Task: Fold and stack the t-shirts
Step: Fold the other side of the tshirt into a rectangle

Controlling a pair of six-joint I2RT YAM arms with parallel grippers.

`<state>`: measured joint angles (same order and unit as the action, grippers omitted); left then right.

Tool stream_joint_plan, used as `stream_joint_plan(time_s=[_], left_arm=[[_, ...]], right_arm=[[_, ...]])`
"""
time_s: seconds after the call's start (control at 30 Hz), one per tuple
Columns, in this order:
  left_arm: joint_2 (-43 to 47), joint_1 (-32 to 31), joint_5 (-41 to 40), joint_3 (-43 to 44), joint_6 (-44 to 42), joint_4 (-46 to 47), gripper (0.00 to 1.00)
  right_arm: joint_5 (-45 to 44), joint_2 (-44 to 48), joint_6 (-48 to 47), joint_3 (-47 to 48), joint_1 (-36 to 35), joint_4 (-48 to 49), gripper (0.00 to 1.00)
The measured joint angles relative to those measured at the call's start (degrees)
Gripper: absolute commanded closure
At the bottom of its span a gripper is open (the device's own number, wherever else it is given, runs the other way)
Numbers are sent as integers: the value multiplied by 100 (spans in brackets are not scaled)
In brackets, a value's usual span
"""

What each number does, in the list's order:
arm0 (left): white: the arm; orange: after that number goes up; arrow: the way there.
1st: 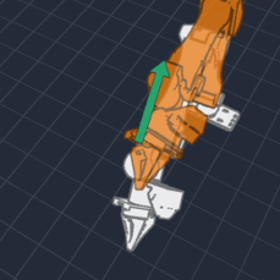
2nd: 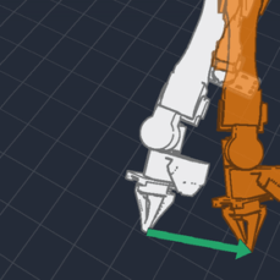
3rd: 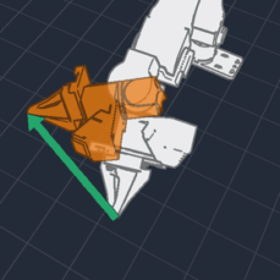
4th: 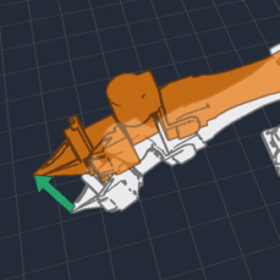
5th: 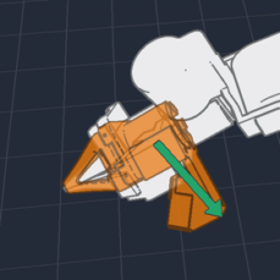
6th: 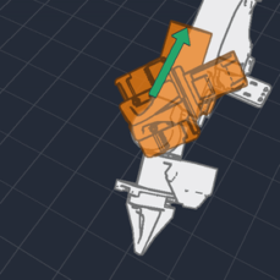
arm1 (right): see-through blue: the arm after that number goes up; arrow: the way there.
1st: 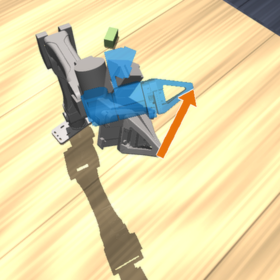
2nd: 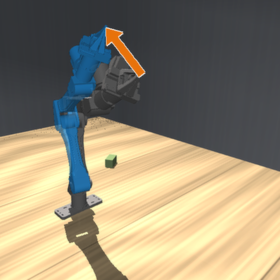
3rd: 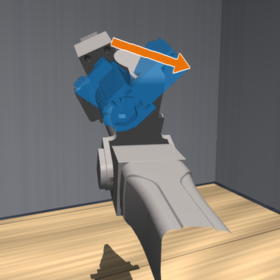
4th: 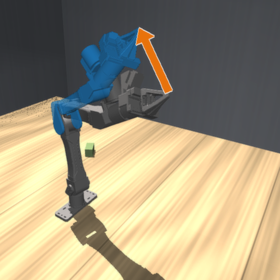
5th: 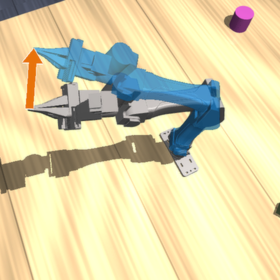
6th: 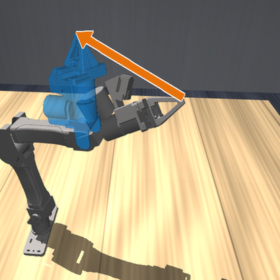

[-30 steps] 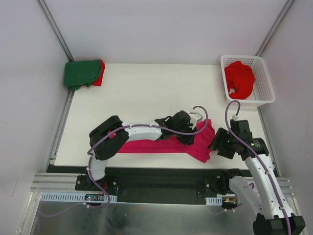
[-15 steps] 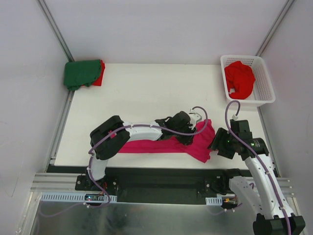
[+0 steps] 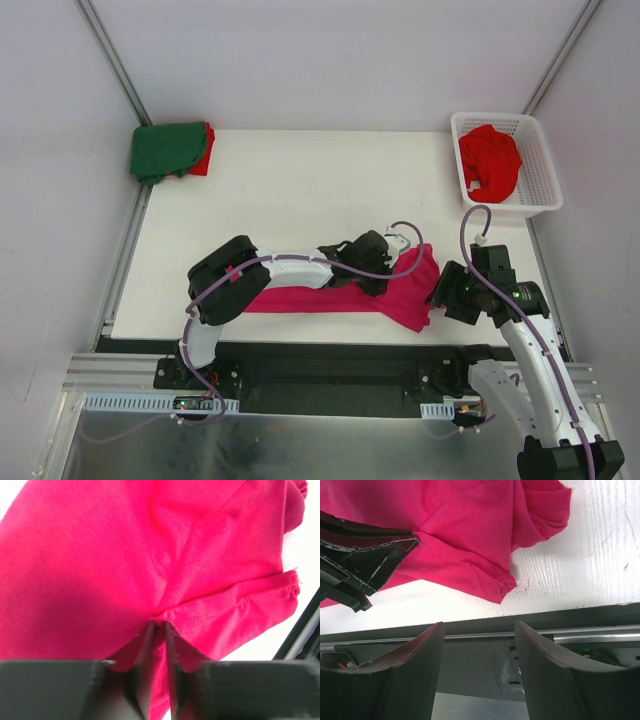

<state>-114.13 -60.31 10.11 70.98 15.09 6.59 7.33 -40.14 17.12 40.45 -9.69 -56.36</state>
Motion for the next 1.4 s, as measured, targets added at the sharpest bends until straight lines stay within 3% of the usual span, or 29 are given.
stream_joint_plan(time_s=[0.8,1.4], left_arm=[[-2,0,2,-17,-55,11,100],[-2,0,-11,-17,-55,11,100]], right_arm=[[170,74,195,-796,-48,341,39],[13,-426,350,-1224,-186,1108,41]])
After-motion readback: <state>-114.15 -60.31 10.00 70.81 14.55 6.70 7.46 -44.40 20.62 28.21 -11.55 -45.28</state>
